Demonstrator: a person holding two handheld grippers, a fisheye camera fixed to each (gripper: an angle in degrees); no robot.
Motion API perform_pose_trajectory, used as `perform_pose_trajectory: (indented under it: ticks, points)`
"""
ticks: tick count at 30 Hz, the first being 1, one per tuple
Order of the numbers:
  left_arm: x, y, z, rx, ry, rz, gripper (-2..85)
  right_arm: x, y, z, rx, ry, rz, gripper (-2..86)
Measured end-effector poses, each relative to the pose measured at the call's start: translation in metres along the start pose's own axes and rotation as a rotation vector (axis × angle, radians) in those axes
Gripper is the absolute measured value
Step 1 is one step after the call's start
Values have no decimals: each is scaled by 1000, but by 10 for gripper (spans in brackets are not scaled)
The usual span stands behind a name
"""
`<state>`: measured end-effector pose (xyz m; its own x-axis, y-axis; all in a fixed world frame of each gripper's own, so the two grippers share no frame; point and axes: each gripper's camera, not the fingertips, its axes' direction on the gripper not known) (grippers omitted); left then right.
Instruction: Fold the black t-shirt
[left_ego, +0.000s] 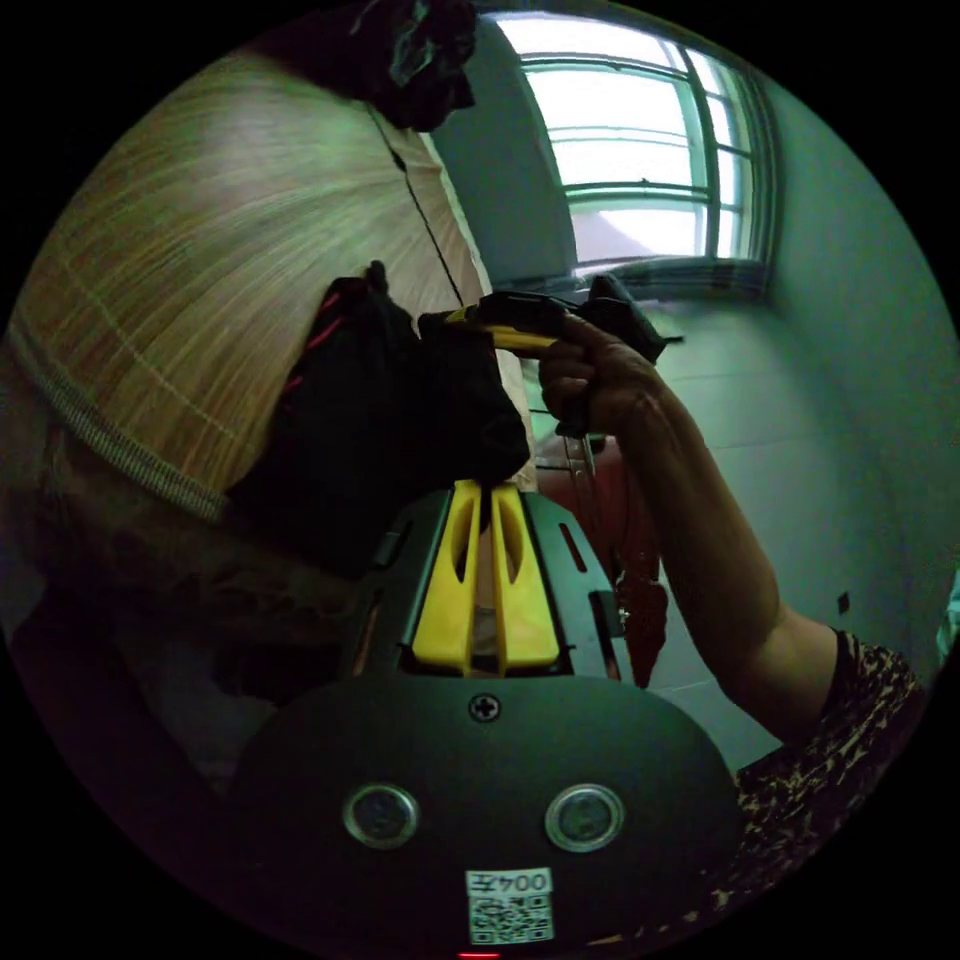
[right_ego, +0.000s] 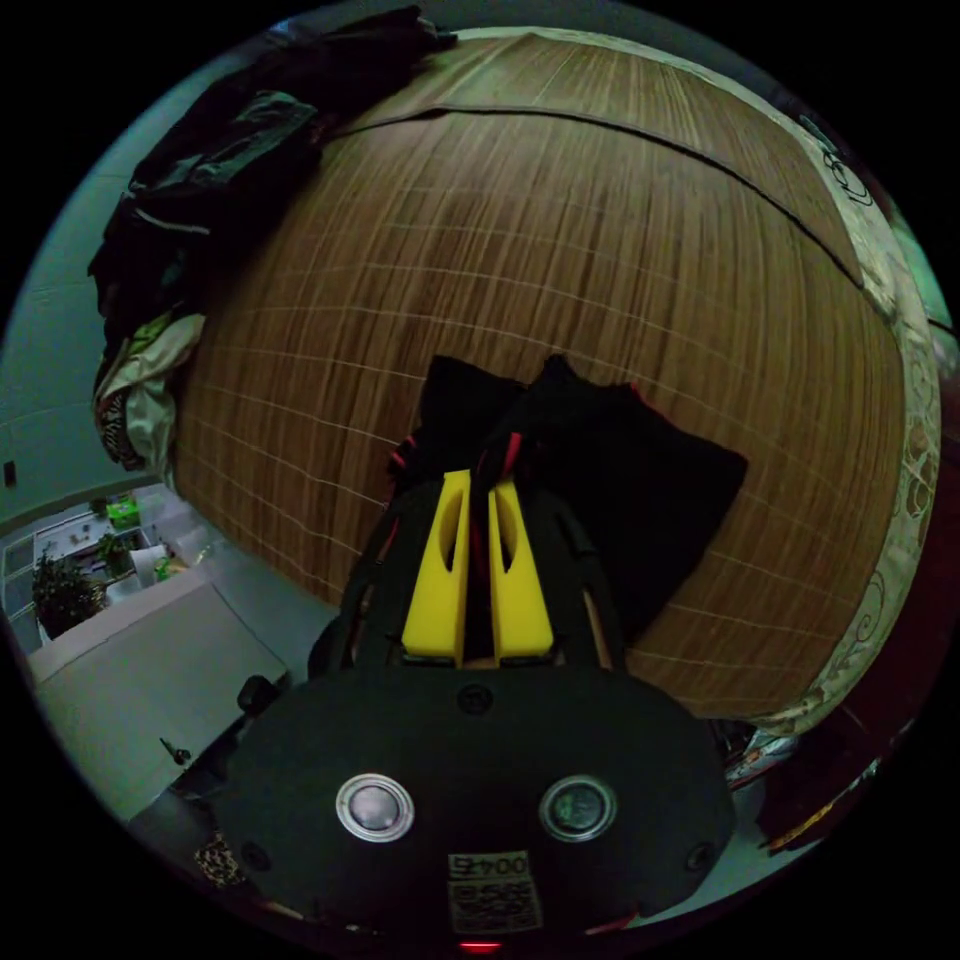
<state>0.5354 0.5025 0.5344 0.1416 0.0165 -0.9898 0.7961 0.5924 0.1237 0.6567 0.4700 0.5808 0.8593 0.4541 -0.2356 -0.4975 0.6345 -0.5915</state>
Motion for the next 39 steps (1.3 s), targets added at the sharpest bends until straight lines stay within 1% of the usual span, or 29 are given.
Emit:
perform_pose_trajectory:
  ticks: [7, 11, 13, 15, 17, 19, 20, 21, 24, 29, 34, 39]
  points:
    - [-50, -9, -44, 30, -7, -57, 23, -92, -16, 14, -6, 41, 36, 50]
    - [-67, -10, -63, 49, -40, -87, 25, -150, -18, 16, 19, 126, 36, 78]
    - [-76, -9, -75, 52, -67, -96, 25, -176, -17, 15, 32, 190, 7, 85]
    - [-80, -9, -82, 54, -84, -91, 25, -210, -12, 11, 79, 295, -69, 92]
    - [-84, -8, -89, 51, -93, -86, 24, -234, -7, 9, 94, 344, -143, 97]
    - [-89, -7, -94, 56, -103, -89, 23, -251, -1, 2, 125, 319, -192, 103]
    - [-92, -6, -97, 60, -100, -93, 22, -258, 3, -4, 148, 277, -204, 107]
    - [-93, -5, -98, 62, -98, -93, 22, -264, 8, -10, 178, 194, -237, 111]
    - [-98, -1, -104, 73, -112, -93, 20, -272, 18, -23, 224, 78, -254, 118]
    - [-104, 4, -110, 83, -121, -96, 20, -270, 35, -14, 202, 50, -181, 119]
    - [-100, 9, -106, 81, -151, -66, 16, -284, 53, 19, 167, 57, -184, 118]
    - [-91, 17, -99, 86, -187, -22, 9, -303, 64, 39, 195, 123, -160, 102]
